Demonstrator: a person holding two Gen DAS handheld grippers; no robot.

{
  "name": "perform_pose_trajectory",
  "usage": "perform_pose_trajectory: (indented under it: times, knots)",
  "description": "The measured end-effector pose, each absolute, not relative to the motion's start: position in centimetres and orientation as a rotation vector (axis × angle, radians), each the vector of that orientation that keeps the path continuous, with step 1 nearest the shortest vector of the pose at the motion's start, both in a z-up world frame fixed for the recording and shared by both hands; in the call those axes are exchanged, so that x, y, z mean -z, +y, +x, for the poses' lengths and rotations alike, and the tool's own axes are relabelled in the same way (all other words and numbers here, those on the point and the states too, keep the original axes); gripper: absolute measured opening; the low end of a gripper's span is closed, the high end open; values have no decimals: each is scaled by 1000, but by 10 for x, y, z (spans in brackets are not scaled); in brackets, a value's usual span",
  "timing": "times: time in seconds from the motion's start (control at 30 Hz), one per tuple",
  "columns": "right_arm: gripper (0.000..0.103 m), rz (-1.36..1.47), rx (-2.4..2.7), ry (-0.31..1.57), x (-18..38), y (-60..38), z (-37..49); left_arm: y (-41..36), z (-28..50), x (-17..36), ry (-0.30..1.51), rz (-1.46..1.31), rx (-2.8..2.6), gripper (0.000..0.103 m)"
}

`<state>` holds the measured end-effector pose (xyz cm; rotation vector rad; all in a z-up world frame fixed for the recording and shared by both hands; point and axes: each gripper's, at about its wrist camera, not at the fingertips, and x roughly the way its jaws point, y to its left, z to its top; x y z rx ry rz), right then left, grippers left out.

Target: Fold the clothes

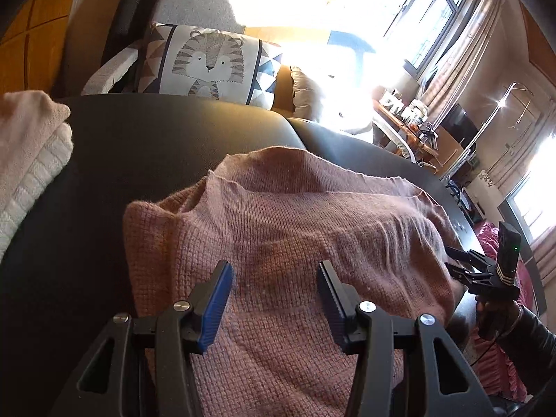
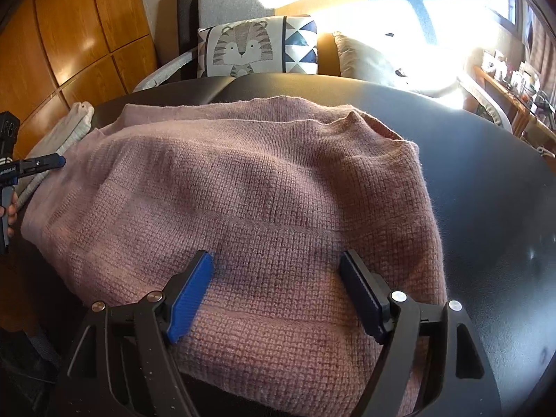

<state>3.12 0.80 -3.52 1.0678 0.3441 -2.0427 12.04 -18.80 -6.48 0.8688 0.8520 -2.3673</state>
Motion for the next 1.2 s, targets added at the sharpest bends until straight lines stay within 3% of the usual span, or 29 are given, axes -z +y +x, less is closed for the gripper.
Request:
perform_pose_trajectory:
  times: [0.17, 0.37, 0.53, 0.83, 1.2]
  knots:
    - [79, 964, 2186, 199, 12, 14, 40, -199, 112, 51, 884, 842, 2384, 51]
    - [79, 959, 2216, 249, 21, -8, 51, -195, 60, 42, 767, 938, 2474, 52]
    - [79, 981, 2254, 231, 23, -15, 42, -224, 32, 74, 803, 1044, 2363, 52]
    - [79, 1034, 2343, 183, 22, 5, 52, -233, 45, 91, 867, 1004, 2387, 52]
    - [79, 1046, 2358, 121, 13, 13, 63, -200, 42, 54, 850, 911, 2469, 52]
